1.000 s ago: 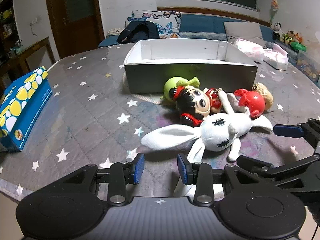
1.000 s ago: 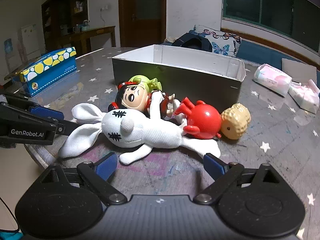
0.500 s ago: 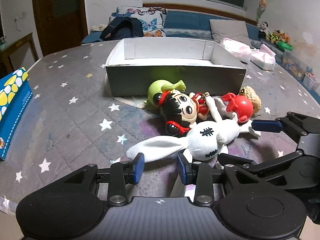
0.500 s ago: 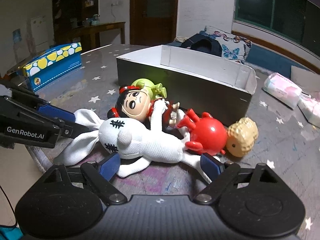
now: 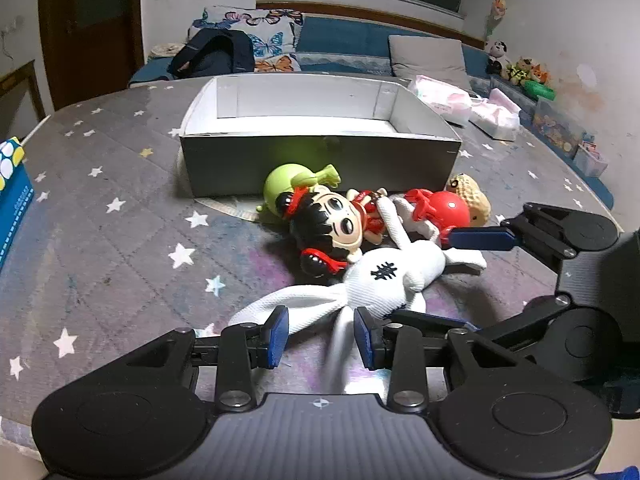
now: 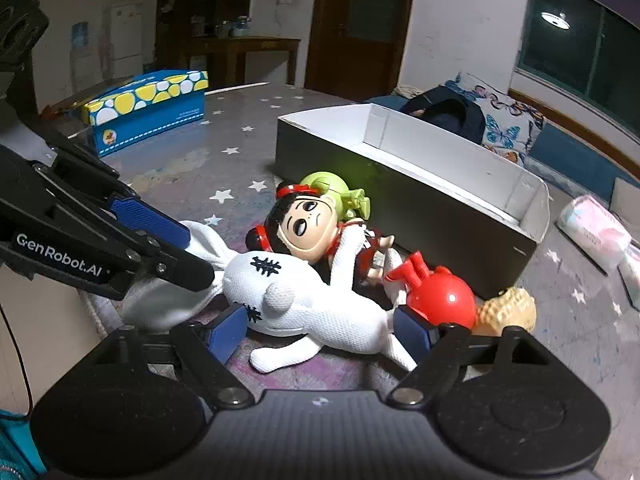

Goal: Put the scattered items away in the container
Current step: 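Grasp the white plush bunny's ear with the left tool and lift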

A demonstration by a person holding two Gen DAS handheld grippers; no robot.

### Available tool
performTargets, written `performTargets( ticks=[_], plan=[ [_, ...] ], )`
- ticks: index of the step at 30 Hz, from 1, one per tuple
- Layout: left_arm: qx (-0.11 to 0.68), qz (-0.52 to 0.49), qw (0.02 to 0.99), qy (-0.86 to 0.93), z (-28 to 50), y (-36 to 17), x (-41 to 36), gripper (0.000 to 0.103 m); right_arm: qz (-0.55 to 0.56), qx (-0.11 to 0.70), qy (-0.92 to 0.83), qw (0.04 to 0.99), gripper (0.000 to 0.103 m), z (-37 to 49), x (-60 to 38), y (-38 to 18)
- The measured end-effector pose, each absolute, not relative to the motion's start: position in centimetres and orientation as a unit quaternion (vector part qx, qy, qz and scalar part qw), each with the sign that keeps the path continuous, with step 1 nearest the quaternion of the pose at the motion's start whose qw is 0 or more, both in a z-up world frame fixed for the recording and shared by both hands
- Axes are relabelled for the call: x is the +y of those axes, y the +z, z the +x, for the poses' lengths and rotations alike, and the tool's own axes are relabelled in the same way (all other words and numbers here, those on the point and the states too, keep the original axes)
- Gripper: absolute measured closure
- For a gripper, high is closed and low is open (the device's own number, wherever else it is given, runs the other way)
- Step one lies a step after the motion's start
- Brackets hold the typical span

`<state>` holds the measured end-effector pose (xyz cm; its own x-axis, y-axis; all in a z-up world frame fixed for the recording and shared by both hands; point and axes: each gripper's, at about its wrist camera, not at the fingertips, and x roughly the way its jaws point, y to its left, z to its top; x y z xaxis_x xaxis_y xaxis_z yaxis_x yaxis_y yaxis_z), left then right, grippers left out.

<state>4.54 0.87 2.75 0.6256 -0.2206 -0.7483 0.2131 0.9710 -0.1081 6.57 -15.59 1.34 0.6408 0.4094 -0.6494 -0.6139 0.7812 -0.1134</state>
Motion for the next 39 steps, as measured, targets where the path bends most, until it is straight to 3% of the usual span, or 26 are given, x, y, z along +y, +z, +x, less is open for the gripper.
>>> performTargets(
  ticks=[17, 25, 30, 39],
  plan=[
    [0.444, -0.016, 0.888, -0.123, 6.1, 1.2, 1.3, 0.068, -0.200, 0.307, 0.330, 0.870, 0.025, 7.7, -14.1, 1.0],
    [0.440, -0.025, 0.887, -0.140, 6.9, 0.4, 1.7, 0.076, -0.202, 0.311, 0.331, 0.868, 0.027, 8.0, -13.9, 0.5],
    [0.436, -0.044, 0.886, -0.152, 6.9, 0.3, 2.1, 0.088, -0.215, 0.306, 0.324, 0.869, 0.031, 7.7, -13.5, 0.3],
    [0.409, -0.043, 0.899, -0.153, 6.0, 1.6, 2.6, 0.095, -0.206, 0.297, 0.327, 0.873, 0.046, 6.8, -13.5, 1.1]
  ],
)
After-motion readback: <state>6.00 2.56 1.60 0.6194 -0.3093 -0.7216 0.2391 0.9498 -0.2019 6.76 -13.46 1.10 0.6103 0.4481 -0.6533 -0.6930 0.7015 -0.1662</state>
